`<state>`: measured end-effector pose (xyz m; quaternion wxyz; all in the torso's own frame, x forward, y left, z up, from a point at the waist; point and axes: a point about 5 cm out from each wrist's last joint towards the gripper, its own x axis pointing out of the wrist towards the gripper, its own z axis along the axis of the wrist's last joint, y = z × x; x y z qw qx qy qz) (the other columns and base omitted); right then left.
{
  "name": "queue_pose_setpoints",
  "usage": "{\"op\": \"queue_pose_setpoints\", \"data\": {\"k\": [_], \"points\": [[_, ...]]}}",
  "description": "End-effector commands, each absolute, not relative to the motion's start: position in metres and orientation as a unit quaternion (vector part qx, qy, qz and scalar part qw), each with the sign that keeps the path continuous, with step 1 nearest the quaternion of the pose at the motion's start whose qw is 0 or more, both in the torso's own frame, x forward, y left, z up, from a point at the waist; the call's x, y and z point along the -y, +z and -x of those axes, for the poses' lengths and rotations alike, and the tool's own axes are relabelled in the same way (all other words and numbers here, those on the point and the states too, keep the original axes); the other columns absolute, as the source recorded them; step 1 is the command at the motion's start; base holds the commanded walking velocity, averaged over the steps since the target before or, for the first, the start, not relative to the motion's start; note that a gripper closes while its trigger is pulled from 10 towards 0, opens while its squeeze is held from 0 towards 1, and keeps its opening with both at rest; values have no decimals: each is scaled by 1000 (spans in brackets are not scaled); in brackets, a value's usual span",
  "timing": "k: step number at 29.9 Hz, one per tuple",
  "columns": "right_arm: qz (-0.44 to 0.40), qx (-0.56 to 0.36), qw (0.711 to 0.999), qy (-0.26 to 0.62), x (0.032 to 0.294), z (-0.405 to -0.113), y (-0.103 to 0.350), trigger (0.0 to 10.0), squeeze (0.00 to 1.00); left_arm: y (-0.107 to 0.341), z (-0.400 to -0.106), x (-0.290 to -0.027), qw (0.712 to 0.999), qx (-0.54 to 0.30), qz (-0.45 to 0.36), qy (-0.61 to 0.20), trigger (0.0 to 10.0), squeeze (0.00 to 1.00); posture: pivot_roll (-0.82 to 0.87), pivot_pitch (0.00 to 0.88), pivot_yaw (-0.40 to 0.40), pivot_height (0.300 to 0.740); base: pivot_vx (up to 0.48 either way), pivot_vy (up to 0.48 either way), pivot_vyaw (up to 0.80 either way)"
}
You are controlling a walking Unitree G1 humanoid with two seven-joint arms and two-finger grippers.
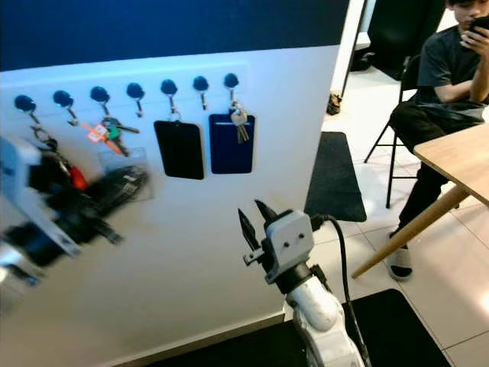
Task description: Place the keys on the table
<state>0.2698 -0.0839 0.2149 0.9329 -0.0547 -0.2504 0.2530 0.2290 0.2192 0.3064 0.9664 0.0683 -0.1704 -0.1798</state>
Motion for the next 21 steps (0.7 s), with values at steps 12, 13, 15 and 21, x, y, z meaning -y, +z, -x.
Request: {"op": "queue_pose_setpoints", "data": {"k": [12,13,15,21], "points": [[30,244,909,335,68,-257,221,10000,0,297,-206,-245,969,121,-133,-167,10000,0,131,187,-7,740,0,0,0],[30,242,908,341,68,-256,221,10000,0,295,-201,-244,969,116,-134,-171,10000,0,134,187,-9,740,0,0,0],[31,239,909,341,70,-258,221,10000,0,298,-198,-246,972,123,-136,-149,10000,0,144,186,-18,740,0,0,0],[33,236,912,335,74,-262,220,10000,0,313,-197,-253,973,170,-145,-60,10000,0,157,176,-33,740,0,0,0]]}}
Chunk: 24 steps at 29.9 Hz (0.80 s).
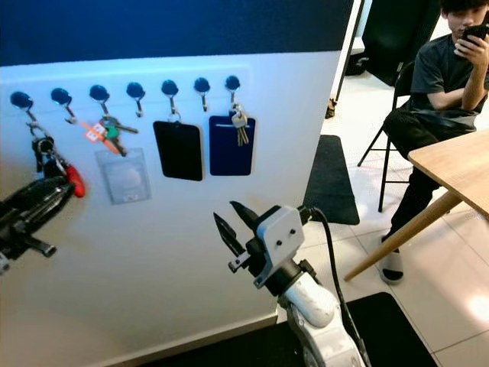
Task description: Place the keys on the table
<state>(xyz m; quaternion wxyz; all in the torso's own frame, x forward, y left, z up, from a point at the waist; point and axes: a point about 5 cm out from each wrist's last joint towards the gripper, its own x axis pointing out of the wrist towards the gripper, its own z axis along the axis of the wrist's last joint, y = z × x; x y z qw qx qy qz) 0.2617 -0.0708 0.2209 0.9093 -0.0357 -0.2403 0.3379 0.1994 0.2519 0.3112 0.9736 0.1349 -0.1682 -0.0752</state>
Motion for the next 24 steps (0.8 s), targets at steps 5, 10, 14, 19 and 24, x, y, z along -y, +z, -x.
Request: {"op": "queue_pose_setpoints", "data": {"k": [5,10,14,19,24], "points": [[31,235,911,337,74,-265,222,10000,0,315,-199,-229,967,189,-144,-87,10000,0,174,169,-43,740,0,0,0],[27,237,912,333,71,-268,224,10000,0,307,-210,-199,966,200,-131,-102,10000,0,174,161,-31,740,0,0,0],[22,237,915,325,72,-269,224,10000,0,305,-210,-199,968,192,-127,-102,10000,0,176,173,-24,740,0,0,0],[13,230,922,313,72,-272,221,10000,0,311,-215,-209,969,201,-136,-48,10000,0,199,200,-47,740,0,0,0],[5,232,924,305,76,-277,226,10000,0,317,-228,-205,969,206,-131,-32,10000,0,233,191,-19,740,0,0,0]]}}
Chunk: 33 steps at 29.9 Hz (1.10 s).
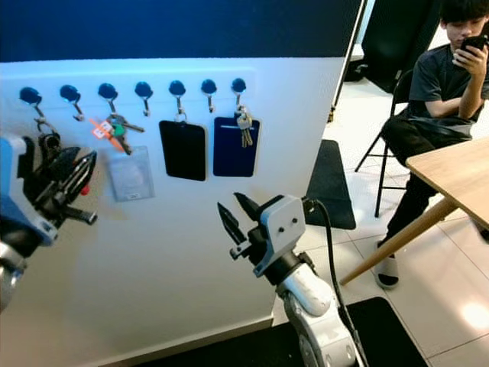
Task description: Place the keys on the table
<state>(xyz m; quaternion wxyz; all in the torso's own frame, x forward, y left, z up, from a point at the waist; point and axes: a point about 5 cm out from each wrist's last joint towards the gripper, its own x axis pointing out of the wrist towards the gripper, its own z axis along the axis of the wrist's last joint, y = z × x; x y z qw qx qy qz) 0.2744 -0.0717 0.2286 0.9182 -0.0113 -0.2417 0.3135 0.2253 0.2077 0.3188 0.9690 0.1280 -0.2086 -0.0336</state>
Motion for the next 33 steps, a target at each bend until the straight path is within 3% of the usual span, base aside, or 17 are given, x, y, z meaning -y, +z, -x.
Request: {"op": "queue_pose_setpoints", "data": {"k": [1,6,12,20,24,29,33], "points": [[7,234,923,304,78,-278,225,10000,0,316,-231,-201,970,207,-123,-32,10000,0,225,202,-6,740,0,0,0],[-3,235,930,283,81,-282,227,10000,0,316,-238,-195,971,205,-120,-33,10000,0,230,199,-3,740,0,0,0],[-1,231,927,297,69,-274,222,10000,0,309,-240,-207,973,192,-128,-11,10000,0,185,180,-20,740,0,0,0],[24,232,925,301,84,-280,223,10000,0,312,-237,-217,969,203,-135,47,10000,0,199,187,-31,740,0,0,0],[17,239,926,293,81,-283,228,10000,0,314,-228,-219,967,203,-148,35,10000,0,201,182,-34,740,0,0,0],[12,236,926,294,77,-282,224,10000,0,311,-206,-211,968,196,-153,-37,10000,0,208,169,-47,740,0,0,0],[10,231,928,293,77,-283,222,10000,0,310,-206,-213,966,204,-157,-19,10000,0,201,158,-57,740,0,0,0]]}}
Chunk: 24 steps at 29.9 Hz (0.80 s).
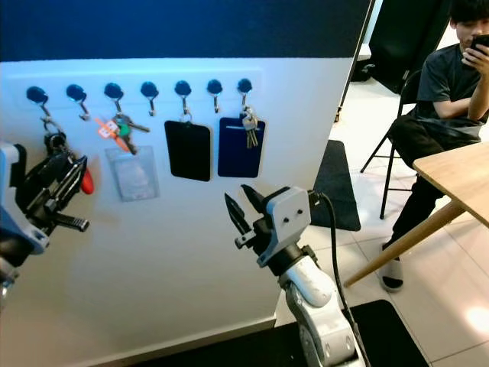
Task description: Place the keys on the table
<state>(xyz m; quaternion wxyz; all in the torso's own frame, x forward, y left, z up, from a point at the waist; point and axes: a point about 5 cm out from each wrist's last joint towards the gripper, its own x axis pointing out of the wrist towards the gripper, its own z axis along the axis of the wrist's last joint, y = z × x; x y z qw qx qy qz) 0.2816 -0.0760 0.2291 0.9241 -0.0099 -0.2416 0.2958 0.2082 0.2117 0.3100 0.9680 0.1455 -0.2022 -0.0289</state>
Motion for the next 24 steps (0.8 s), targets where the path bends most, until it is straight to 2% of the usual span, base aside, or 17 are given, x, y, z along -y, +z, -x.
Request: {"op": "queue_pose_setpoints", "data": {"k": [1,5,15,24], "points": [[10,231,928,293,77,-283,222,10000,0,310,-206,-213,966,204,-157,-19,10000,0,201,158,-57,740,0,0,0],[10,233,927,295,76,-287,225,10000,0,313,-215,-213,961,222,-162,20,10000,0,210,152,-62,740,0,0,0],[8,235,927,294,72,-288,224,10000,0,313,-229,-207,960,226,-162,18,10000,0,202,142,-50,740,0,0,0],[8,235,927,292,73,-288,223,10000,0,318,-236,-213,955,244,-159,53,10000,0,198,143,-47,740,0,0,0]]}}
